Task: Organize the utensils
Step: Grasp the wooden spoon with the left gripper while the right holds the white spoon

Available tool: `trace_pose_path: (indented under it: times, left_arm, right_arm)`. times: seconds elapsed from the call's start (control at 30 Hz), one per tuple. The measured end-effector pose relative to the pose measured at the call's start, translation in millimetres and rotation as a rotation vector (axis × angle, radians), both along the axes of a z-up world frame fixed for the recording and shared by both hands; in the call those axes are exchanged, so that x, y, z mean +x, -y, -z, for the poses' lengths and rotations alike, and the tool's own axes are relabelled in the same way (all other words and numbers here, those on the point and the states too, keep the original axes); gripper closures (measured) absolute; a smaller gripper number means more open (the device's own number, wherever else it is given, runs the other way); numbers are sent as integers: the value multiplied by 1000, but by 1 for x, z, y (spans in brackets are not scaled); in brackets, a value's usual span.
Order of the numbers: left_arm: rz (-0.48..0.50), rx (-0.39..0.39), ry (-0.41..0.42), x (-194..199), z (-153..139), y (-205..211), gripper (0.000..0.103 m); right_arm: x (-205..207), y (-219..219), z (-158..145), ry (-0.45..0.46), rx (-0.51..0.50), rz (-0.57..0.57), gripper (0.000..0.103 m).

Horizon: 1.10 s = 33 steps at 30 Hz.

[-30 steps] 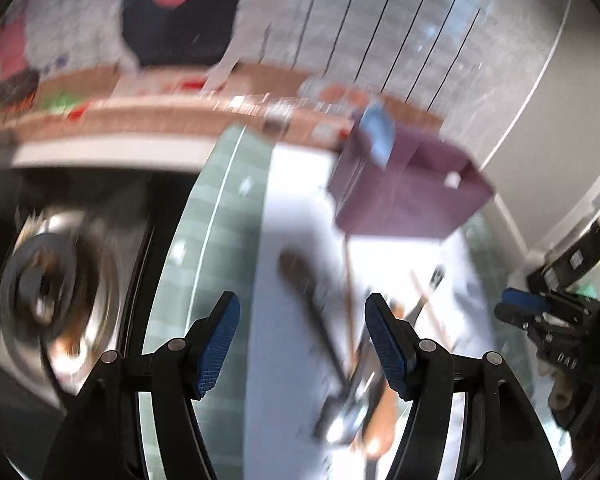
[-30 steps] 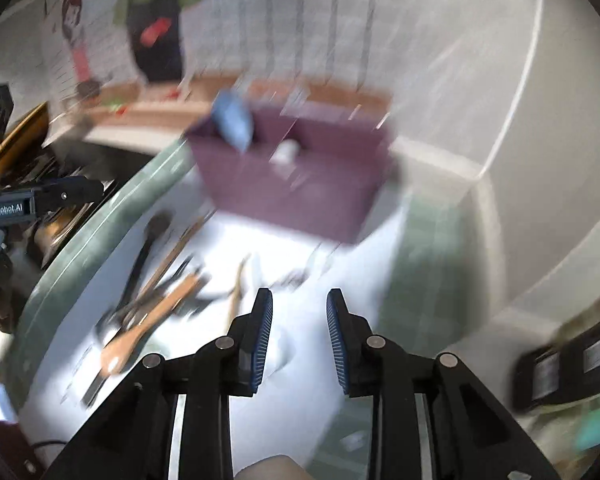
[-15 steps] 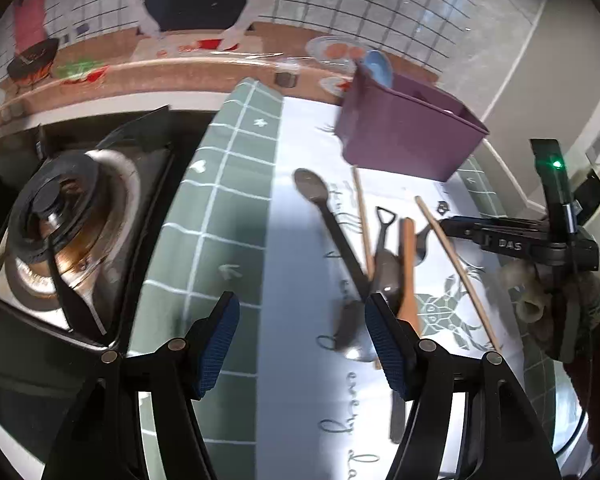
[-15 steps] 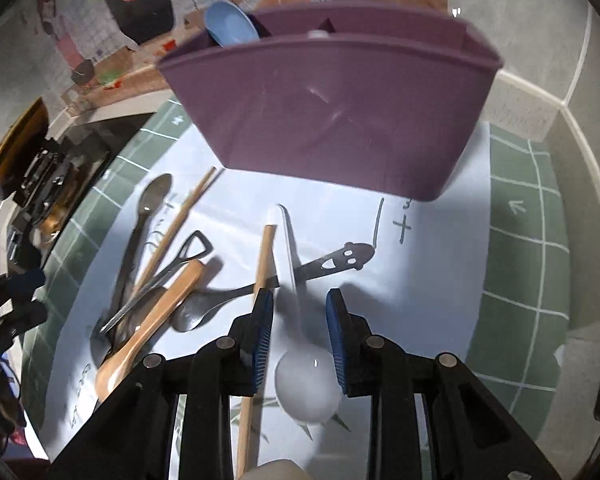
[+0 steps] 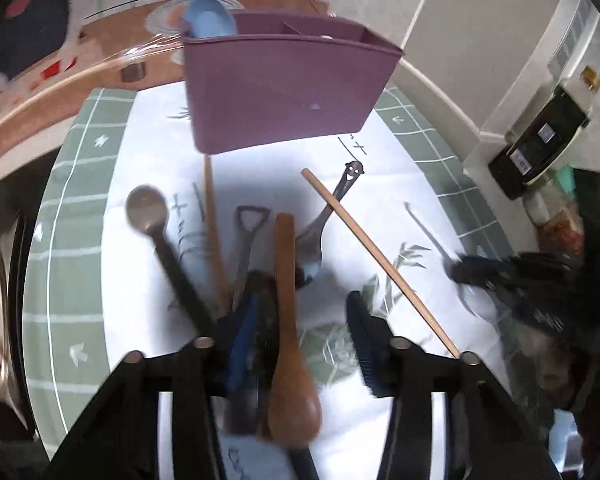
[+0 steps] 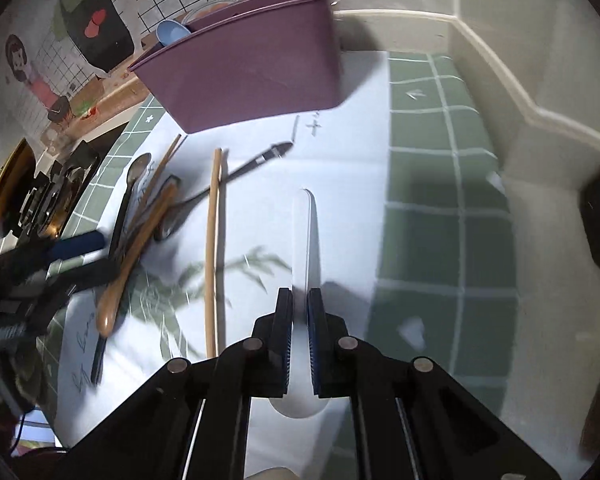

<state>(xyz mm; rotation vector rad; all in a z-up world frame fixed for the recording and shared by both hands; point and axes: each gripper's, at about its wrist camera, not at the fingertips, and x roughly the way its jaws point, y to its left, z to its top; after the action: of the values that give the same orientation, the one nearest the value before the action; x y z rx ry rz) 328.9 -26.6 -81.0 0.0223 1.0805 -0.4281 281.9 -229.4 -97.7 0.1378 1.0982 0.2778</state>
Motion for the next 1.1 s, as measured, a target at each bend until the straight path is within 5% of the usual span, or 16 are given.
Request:
trace_pose_path:
  times: [0.23,0.5,0.67,0.93,1.1]
  left_arm:
    - [78,118,-12,18,8,30,65]
    - [25,138,-37,29,16,34,75]
    - [13,71,-32,22,8,26,90]
    - [-29,-67,10,-8,-20,-3,91]
    - [-61,-130,17,-25,-28,-24,91]
  right_arm:
    - [-17,7,-1,22,27,34,95]
    - [-22,3,0,25,11,45,95]
    - [-24,0,-3,40,29,46,95]
    - [-41,13,-22,138,18,39,92]
    - [-37,21,-18,99,-22,7,90]
